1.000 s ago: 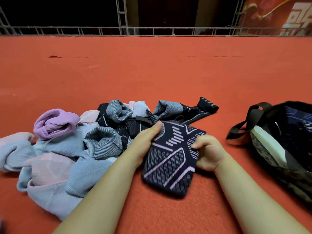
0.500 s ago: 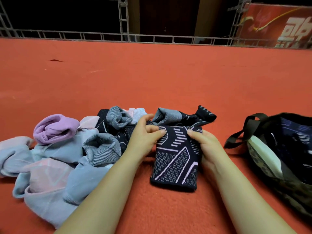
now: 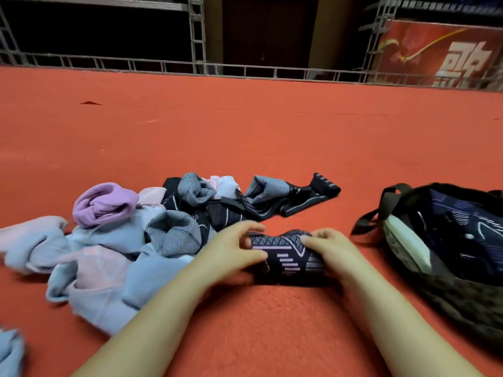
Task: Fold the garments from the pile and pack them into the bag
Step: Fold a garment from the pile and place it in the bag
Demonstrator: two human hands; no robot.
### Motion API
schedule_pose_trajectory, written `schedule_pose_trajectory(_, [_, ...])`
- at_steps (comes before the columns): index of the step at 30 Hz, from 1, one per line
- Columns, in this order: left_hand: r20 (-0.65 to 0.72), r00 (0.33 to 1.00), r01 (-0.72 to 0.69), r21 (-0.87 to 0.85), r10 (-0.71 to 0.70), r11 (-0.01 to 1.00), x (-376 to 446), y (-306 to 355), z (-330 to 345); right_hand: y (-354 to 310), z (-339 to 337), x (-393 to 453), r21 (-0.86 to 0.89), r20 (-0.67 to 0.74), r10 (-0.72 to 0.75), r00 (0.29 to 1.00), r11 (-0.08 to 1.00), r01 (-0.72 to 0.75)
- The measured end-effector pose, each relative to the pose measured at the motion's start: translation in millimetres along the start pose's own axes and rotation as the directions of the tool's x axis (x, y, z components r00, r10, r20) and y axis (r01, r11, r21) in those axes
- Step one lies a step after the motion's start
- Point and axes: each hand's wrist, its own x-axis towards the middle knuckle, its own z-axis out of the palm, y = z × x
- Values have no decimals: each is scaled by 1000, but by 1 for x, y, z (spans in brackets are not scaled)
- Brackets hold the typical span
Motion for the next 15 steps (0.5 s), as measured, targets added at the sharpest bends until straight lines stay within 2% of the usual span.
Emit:
schedule_pose_trajectory(4, [64, 995, -92, 206, 80, 974, -19, -24, 12, 23, 7, -16, -92, -168, -3, 986, 996, -13])
schedule_pose_trajectory(9, [-10, 995, -90, 281, 97, 955, -31, -31, 22, 31, 18, -26, -203, -299, -164, 940, 974, 105])
schedule_pose_trajectory(15, [9, 992, -118, 356, 122, 927, -28, -34, 21, 27, 16, -31, -207, -358, -191, 914, 971, 122])
